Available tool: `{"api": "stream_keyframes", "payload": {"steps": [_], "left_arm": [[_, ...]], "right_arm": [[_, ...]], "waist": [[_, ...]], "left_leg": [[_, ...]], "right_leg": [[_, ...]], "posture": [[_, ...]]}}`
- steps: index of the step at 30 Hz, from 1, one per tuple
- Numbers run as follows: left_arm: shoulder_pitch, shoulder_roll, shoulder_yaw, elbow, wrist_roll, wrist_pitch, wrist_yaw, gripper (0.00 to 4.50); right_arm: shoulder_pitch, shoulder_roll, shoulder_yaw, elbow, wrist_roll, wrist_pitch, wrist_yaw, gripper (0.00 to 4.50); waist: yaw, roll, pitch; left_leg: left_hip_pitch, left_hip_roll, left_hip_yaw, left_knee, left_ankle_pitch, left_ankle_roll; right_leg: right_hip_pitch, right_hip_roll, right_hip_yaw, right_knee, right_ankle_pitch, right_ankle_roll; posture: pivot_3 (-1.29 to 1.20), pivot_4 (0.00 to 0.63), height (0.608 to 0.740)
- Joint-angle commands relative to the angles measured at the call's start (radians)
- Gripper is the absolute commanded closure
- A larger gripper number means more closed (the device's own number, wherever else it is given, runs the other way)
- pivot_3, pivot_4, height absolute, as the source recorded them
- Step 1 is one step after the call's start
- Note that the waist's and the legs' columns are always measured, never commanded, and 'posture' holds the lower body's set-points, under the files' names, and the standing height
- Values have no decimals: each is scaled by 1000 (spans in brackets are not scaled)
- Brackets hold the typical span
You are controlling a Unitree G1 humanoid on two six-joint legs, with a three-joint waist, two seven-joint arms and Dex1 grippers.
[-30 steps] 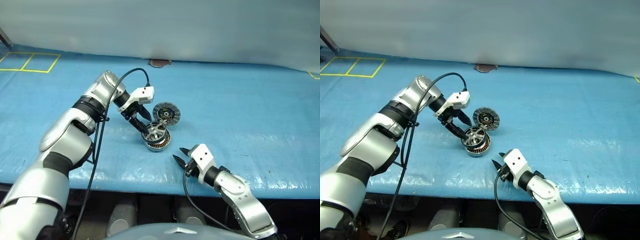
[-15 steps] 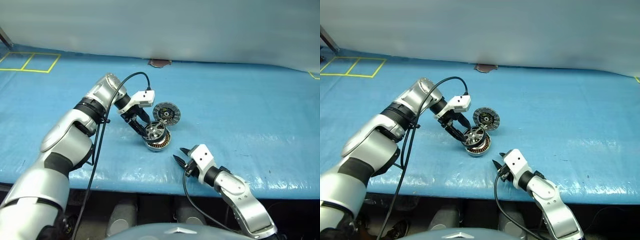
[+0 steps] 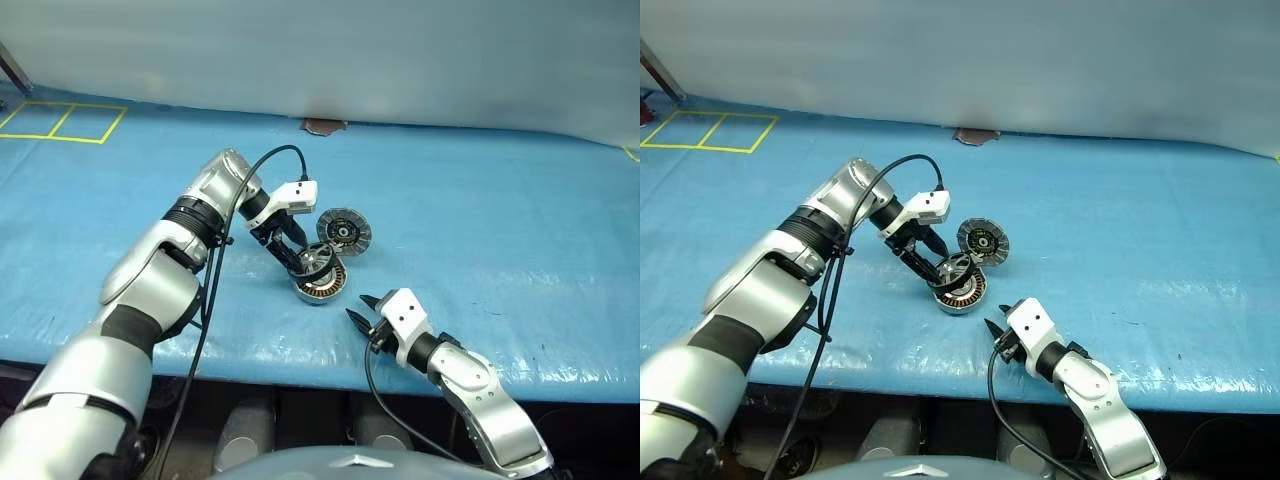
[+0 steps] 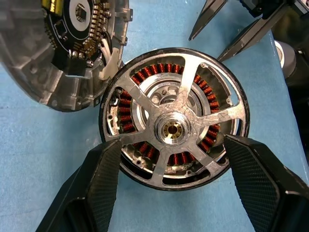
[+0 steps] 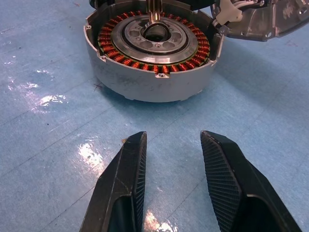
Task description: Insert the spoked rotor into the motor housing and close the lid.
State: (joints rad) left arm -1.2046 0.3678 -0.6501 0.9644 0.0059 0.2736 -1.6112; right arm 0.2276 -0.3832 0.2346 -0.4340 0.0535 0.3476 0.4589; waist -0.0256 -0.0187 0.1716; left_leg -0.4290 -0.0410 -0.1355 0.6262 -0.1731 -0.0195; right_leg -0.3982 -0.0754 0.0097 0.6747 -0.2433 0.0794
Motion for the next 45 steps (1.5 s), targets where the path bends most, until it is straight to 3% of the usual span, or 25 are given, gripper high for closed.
{"api": "stream_keyframes", "payload": {"steps": [1,4,7,18,25,30,38,44,45], "left_arm": [[6,-7,14,0,28,-16,-3,864],[9,-3,13,-1,27,-20,-3,1460],[10,4,8,-10,19,-26,-3,2400],[7,12,47,-13,6,-36,-3,2400],[17,34,-10,-37,-48,-49,-3,2400],[17,43,-40,-36,-49,-37,-3,1180],[15,24,-8,-13,-23,-39,-3,1180],[17,17,21,0,17,-42,-3,3059],[19,18,23,-1,19,-45,-3,3059]], "right_arm": [[3,5,-2,-13,1,-25,-3,2640],[3,5,-2,-13,1,-29,-4,2640],[4,5,-2,-12,1,-31,-5,2640],[-6,5,-1,-7,3,-29,0,2640],[-9,4,-3,-6,3,-28,1,2640],[-8,6,-4,-8,3,-27,-3,2640],[-5,5,-6,-11,-1,-26,-8,2640],[-6,4,-5,-10,-4,-30,-9,2640],[-6,4,-6,-10,-4,-31,-9,2640]], "waist": [[0,0,0],[-1,0,0],[-1,0,0],[-2,0,0],[-3,0,0],[-3,0,0],[-3,0,0],[-4,0,0],[-4,0,0]], "left_leg": [[0,0,0,0,0,0],[0,0,0,0,0,0],[0,0,0,0,0,0],[0,0,0,0,0,0],[0,0,0,0,0,0],[0,0,0,0,0,0],[0,0,0,0,0,0],[0,0,0,0,0,0],[0,0,0,0,0,0]], "right_leg": [[0,0,0,0,0,0],[0,0,0,0,0,0],[0,0,0,0,0,0],[0,0,0,0,0,0],[0,0,0,0,0,0],[0,0,0,0,0,0],[0,0,0,0,0,0],[0,0,0,0,0,0],[0,0,0,0,0,0]], "posture": [[0,150,740],[0,150,740],[0,150,740],[0,150,740],[0,150,740],[0,150,740],[0,150,740],[0,150,740],[0,150,740]]}}
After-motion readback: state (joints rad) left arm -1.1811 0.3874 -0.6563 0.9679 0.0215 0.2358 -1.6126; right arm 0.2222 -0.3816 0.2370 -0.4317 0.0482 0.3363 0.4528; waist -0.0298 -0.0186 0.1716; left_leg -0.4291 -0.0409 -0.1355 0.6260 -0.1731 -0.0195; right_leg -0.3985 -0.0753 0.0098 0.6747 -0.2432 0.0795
